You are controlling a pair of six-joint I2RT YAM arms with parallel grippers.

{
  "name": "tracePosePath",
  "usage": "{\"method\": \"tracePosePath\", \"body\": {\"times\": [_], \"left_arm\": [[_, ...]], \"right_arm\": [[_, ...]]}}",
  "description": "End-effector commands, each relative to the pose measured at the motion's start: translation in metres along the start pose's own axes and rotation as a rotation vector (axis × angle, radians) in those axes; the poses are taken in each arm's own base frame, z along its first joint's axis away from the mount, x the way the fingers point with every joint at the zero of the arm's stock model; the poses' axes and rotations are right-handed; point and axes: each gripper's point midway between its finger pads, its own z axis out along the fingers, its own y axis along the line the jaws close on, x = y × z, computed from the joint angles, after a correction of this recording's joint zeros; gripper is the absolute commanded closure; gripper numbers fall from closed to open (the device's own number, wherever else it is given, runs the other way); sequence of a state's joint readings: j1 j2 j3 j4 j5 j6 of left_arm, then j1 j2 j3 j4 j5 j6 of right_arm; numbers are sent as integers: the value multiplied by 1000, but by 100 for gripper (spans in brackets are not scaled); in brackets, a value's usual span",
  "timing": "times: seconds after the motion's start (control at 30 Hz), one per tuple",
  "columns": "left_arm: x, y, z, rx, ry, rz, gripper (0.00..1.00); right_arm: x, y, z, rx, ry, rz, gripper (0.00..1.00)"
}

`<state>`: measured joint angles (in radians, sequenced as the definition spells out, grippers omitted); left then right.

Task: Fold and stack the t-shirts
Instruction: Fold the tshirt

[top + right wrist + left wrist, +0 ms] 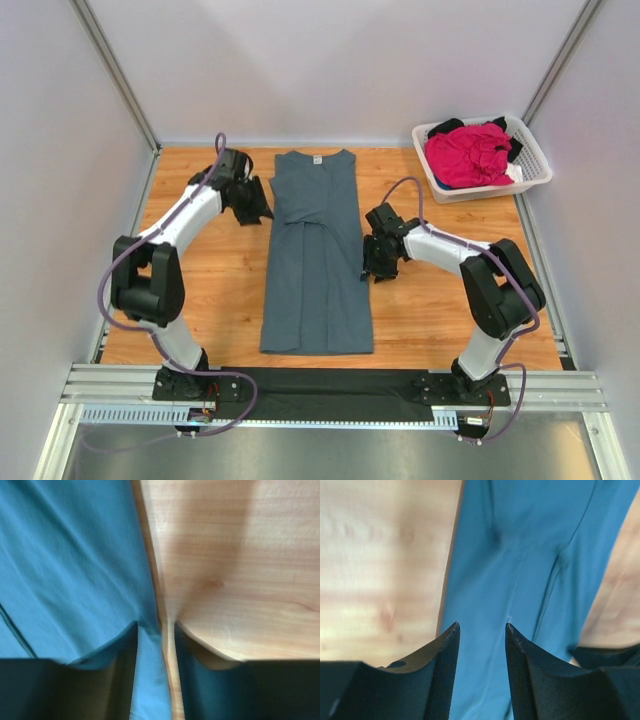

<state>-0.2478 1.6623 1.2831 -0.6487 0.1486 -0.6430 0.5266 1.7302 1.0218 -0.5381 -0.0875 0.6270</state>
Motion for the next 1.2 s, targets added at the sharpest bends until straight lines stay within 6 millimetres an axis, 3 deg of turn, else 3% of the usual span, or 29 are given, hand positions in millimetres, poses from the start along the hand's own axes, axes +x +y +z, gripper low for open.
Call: {"method": "tracePosePath", "body": {"times": [0.0,0.03,0.07,0.1,0.13,0.17,0.2,0.3,0.33,0.43,0.6,0.83,1.17], "left_arm": [[-72,-18,5,47,-113,-6,51],[-82,-17,24,51,-98,-22,51],[-95,-19,29,61,-112,-34,51],[-124,-29,24,88,-166,-41,51],[-129,-25,45,84,-148,-56,51],[-152,-37,42,124,-197,-60,52],[-157,-32,61,121,-189,-73,52],[-189,-48,69,183,-251,-95,53],[-189,-43,88,177,-237,-110,53],[-200,-43,110,189,-251,-158,53],[-199,-30,143,178,-236,-237,54],[-199,-17,158,126,-246,-264,54],[-193,-13,176,129,-217,-289,69]], "right_arm": [[-9,0,-25,40,13,-78,55],[-16,2,-32,52,-2,-91,53],[-30,10,-48,50,-24,-115,49],[-39,13,-56,48,-42,-123,47],[-48,17,-66,41,-66,-126,46],[-61,24,-81,26,-92,-127,45],[-71,25,-90,5,-107,-109,45],[-95,30,-110,-56,-146,-66,45],[-101,29,-112,-58,-157,-54,45],[-117,24,-115,-67,-192,-11,46],[-130,15,-107,-45,-191,18,49],[-148,10,-108,-25,-173,44,50],[-169,11,-102,-27,-157,59,54]]}}
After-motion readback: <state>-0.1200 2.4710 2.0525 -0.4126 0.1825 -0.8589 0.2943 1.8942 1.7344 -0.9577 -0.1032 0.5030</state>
